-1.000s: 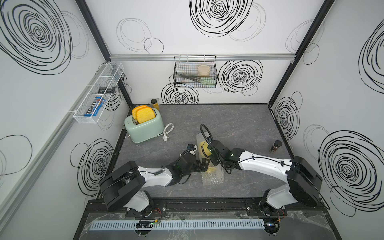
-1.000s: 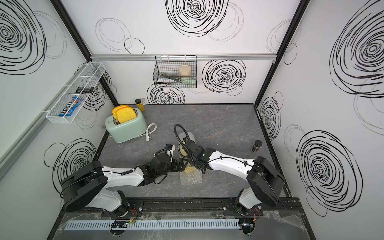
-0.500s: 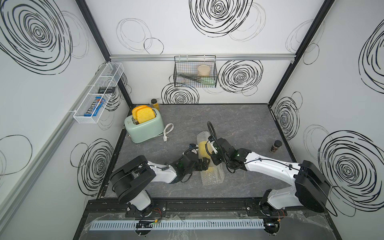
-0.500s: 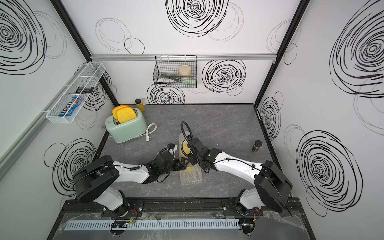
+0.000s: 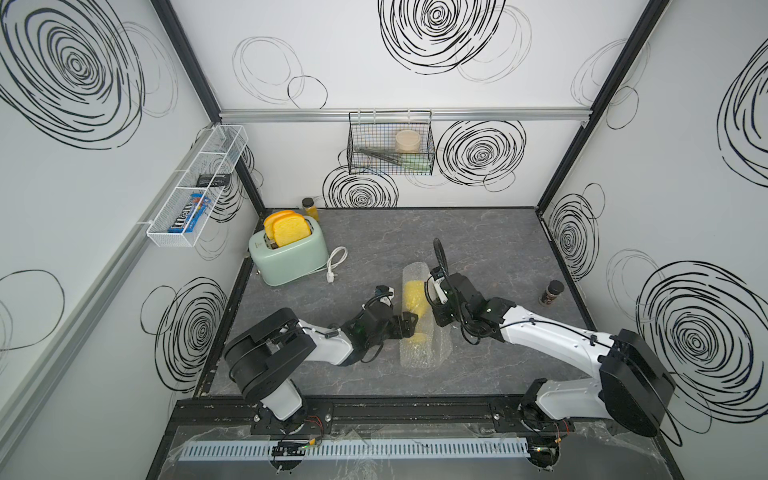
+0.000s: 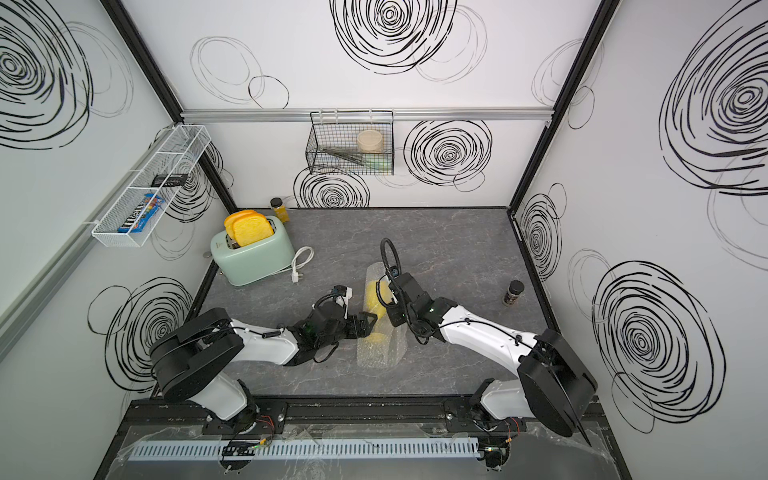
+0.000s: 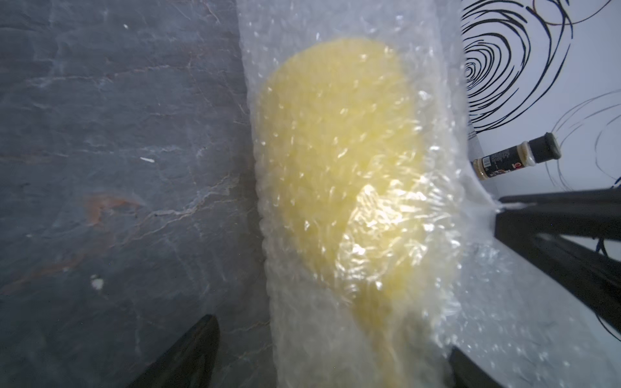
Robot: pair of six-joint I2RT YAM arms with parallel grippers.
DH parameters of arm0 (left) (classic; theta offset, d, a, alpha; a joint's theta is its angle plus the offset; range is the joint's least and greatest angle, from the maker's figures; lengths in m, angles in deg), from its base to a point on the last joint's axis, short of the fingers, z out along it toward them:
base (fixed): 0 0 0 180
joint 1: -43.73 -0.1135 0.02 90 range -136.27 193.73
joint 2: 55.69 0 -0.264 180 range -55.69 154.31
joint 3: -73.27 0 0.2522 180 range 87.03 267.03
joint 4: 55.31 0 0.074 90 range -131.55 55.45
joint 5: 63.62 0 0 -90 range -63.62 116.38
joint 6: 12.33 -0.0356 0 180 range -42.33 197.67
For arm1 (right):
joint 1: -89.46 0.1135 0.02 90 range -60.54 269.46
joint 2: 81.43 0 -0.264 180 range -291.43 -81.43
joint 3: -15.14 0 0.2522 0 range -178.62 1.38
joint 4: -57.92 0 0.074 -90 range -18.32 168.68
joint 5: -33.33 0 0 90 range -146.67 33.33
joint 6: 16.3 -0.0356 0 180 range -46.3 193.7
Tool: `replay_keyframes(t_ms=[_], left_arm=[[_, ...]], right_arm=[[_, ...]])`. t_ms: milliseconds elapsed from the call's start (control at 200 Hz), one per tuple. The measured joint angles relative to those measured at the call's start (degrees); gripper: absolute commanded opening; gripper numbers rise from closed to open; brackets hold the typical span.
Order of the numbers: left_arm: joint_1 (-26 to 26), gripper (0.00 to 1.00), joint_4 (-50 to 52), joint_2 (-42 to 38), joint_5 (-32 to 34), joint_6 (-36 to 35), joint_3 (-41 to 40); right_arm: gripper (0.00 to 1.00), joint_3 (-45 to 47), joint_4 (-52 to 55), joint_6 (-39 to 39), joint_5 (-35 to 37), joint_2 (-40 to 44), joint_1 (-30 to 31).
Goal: Unpack wine glasses from bubble wrap
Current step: Unwrap the bubble wrap at the center of the board.
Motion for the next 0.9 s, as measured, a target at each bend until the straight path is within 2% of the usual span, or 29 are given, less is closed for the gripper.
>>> replay_keyframes(t_ms=[435,901], left_arm=[[-0.02,0.9,-3.8,1.42,-0.7,0.85,-1.16],[-1.11,0.9,-7.23,2.05,-2.38,2.19,-2.38]], right_arm=[[0.0,2.16,-1.25,-2.4,-0.11,0.59,-0.72],[0.0,7.58,-7.3,-7.26,-12.2,6.45,-8.92]])
